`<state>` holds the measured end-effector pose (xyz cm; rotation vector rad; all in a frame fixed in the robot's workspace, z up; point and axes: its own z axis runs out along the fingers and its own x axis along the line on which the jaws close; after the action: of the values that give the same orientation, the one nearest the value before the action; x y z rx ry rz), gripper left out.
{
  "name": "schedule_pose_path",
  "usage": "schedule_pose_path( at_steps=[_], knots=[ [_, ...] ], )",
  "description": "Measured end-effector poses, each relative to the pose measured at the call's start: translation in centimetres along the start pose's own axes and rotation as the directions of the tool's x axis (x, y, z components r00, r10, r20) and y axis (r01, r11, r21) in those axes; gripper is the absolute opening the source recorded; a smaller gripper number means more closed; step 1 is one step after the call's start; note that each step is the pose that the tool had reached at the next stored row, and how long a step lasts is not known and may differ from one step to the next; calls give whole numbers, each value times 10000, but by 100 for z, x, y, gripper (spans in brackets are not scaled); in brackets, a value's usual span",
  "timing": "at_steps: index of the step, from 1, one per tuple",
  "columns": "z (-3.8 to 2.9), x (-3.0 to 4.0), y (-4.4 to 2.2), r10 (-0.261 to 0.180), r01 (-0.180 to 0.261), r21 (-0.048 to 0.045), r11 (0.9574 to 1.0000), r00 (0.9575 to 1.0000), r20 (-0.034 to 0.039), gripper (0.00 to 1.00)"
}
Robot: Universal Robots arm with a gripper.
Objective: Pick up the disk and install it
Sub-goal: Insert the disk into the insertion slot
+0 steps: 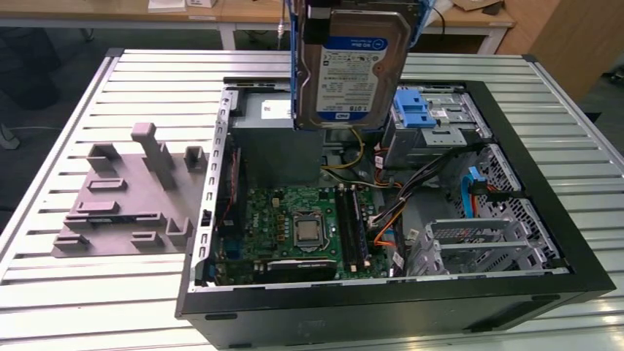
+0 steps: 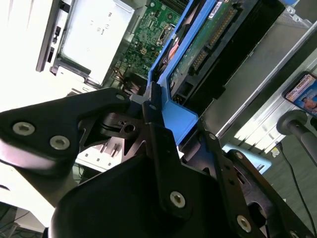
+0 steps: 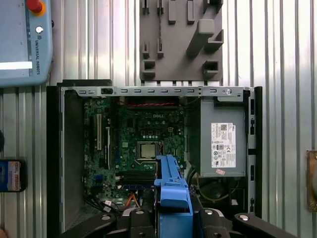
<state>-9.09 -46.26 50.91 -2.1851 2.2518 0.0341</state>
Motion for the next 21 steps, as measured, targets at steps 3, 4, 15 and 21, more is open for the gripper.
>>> schedule_pose_path(
  at_steps=[3,4,15,21],
  knots=[
    [-1,55,-2,35,-35,0,10000,10000,-1,36],
    [-1,62,-2,39,-39,0,10000,10000,0,36],
    [0,133,-90,46,-46,-21,10000,10000,0,36],
    [-3,296,-95,46,-46,-20,10000,10000,-1,36]
  ],
)
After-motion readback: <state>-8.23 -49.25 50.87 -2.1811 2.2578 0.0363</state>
